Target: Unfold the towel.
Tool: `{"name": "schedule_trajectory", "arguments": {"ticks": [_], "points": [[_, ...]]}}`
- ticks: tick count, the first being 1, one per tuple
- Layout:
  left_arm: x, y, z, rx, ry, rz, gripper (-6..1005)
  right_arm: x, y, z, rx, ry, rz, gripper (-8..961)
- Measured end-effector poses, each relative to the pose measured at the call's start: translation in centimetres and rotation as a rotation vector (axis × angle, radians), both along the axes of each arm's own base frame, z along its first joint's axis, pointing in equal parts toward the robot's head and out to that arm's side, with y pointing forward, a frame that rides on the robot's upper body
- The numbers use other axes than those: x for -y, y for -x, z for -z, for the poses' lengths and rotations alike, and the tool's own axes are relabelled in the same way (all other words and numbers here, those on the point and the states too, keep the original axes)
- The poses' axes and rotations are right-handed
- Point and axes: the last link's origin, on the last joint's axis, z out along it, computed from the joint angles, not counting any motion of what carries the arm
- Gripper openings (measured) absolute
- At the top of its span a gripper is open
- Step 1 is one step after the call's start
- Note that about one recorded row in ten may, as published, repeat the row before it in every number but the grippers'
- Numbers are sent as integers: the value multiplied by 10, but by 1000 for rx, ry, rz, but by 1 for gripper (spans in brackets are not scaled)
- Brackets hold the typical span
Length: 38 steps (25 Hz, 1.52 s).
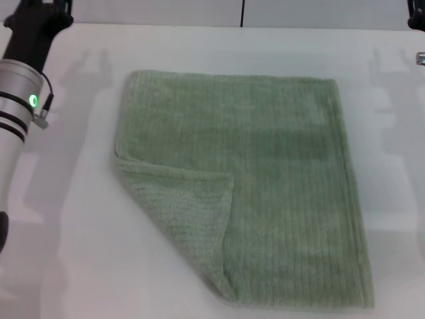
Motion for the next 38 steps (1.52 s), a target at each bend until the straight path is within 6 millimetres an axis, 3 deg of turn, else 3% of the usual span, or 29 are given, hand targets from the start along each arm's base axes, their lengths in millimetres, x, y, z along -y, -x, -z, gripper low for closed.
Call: {"name": "schedule_trajectory", "arguments": {"ticks": [4, 7, 13, 18, 23, 33, 38], "points": [[-3, 0, -8, -13, -20, 8, 383, -5, 8, 8, -28, 42, 7, 511], [-5, 0, -11, -21, -29, 12, 386, -10, 13, 16, -42, 97, 23, 498], [-2, 8, -16, -26, -44, -7, 393, -20, 30, 36, -37, 244, 44, 304], [2, 13, -19, -4, -61, -26, 401, -24, 36, 44, 0, 392, 138, 79], [4, 15, -18, 26, -64, -34, 408, -21, 38, 29, -57, 540, 236, 0], [3, 16, -22, 75, -89, -49, 424, -17, 62, 1, -16, 787, 294, -1], [3, 16, -21, 95, -87, -49, 432, -25, 68, 0, 74, 860, 338, 0]]}}
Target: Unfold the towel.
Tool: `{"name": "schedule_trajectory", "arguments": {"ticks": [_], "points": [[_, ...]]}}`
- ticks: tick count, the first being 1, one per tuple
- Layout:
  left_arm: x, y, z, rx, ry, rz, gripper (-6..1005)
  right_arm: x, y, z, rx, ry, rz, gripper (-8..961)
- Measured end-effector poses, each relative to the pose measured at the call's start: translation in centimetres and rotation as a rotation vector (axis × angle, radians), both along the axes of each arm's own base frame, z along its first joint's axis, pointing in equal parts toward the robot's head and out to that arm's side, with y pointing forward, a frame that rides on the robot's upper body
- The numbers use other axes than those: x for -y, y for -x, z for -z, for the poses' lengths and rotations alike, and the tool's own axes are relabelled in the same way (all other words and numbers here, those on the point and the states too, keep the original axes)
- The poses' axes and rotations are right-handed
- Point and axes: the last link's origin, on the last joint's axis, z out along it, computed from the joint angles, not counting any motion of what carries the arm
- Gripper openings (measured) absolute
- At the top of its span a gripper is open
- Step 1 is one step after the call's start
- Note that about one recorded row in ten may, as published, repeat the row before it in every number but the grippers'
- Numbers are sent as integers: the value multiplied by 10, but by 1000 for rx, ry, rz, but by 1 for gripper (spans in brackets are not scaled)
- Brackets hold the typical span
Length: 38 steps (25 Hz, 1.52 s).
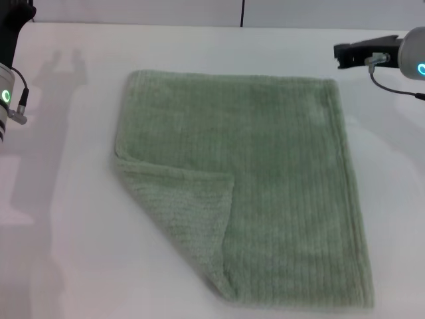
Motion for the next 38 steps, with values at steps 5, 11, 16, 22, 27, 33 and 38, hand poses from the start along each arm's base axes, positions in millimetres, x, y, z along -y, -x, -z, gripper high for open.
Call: {"name": "schedule_trajectory", "arguments": {"ticks": [5, 11, 16, 22, 27, 33, 38], "points": [[0, -1, 0, 4, -1, 5, 440, -9, 4, 13, 91, 128, 22, 0], [1, -3, 2, 7, 0, 13, 450, -11, 3, 24, 169, 288, 38, -1], [1, -3, 2, 28, 5, 19, 458, -16, -2, 27, 198, 363, 55, 0], [0, -5, 2, 39, 6, 26, 467, -20, -4, 27, 223, 402, 56, -1], [-2, -6, 2, 33, 13, 29, 475, -21, -7, 28, 225, 430, 60, -1], [-4, -8, 2, 32, 14, 32, 485, -20, -9, 30, 241, 450, 51, 0], [-6, -12, 5, 10, 41, 48, 492, -19, -13, 32, 252, 468, 54, 0]]}}
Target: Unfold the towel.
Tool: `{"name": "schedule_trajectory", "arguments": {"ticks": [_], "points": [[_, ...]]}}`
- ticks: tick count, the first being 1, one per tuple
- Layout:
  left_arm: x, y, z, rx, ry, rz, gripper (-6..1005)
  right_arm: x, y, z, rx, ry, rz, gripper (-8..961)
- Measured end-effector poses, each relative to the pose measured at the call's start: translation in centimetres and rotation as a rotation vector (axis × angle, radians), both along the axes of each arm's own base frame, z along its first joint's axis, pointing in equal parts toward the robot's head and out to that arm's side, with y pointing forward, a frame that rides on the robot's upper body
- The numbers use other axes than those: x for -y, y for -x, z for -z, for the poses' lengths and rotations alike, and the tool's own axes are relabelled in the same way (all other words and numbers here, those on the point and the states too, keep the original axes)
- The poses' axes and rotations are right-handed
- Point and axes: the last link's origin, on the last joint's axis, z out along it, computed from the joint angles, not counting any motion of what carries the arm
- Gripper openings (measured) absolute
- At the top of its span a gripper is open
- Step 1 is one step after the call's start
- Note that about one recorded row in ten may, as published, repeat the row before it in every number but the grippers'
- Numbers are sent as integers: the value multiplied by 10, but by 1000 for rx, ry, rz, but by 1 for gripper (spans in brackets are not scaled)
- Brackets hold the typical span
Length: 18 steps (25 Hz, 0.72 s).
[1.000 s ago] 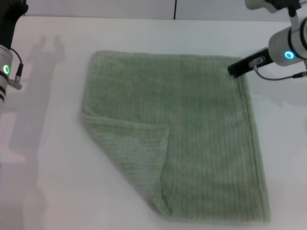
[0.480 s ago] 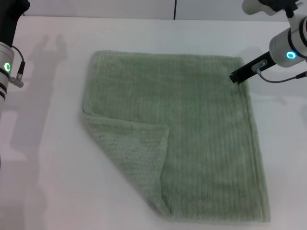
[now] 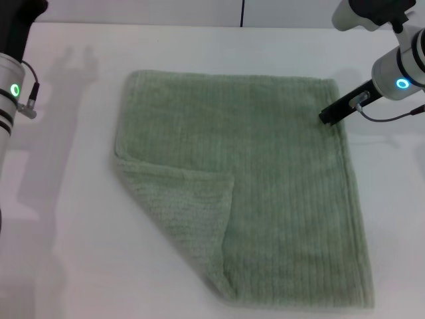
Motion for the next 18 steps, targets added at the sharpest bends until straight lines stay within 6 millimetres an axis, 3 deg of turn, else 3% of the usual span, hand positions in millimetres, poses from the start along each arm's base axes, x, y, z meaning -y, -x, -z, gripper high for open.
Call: {"name": "schedule_trajectory", "arguments": {"ticks": [6, 12, 18], "points": [[-10, -5, 6, -54, 65, 5, 502, 1, -2, 1, 5, 8, -5, -1], [-13, -7, 7, -61, 71, 0, 742, 1, -3, 2, 9, 12, -7, -1], [-13, -7, 7, -61, 71, -1, 768, 2, -6, 3, 13, 12, -6, -1]]}}
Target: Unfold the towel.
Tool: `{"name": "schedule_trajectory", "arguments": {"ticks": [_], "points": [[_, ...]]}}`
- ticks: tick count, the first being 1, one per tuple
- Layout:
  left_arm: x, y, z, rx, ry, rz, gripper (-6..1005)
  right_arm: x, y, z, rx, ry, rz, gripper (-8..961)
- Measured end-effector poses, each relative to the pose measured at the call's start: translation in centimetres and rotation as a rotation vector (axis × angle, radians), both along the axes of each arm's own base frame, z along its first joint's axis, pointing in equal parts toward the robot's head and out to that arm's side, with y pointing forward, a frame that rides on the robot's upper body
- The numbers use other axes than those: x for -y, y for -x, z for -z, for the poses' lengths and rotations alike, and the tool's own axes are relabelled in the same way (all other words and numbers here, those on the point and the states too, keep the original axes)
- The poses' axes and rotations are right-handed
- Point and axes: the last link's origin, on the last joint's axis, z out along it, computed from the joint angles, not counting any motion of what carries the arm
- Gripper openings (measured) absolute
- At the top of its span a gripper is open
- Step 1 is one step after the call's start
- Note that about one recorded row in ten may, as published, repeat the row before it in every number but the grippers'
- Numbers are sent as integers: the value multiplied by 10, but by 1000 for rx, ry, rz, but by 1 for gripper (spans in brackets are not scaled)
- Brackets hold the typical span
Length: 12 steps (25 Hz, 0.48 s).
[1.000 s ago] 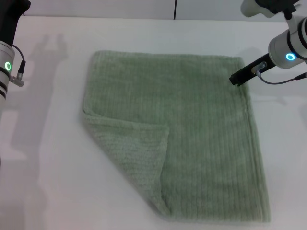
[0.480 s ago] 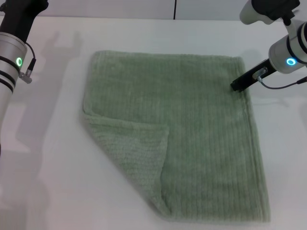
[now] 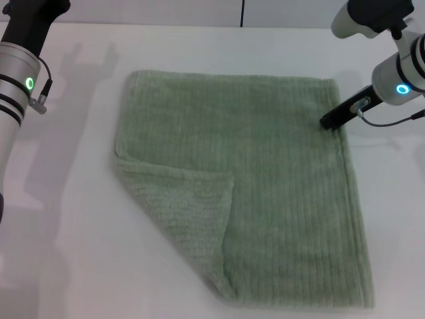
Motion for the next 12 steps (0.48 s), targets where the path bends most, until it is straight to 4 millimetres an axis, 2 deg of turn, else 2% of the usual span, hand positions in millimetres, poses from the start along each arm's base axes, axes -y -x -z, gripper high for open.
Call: {"name": "schedule_trajectory", "arguments": {"ticks": [7, 12], "points": [[0, 0, 0, 3, 5, 3, 785, -1, 0, 0, 3, -2, -9, 0], [-5, -8, 1, 26, 113, 78, 785, -1, 0, 1, 3, -2, -12, 0]]}}
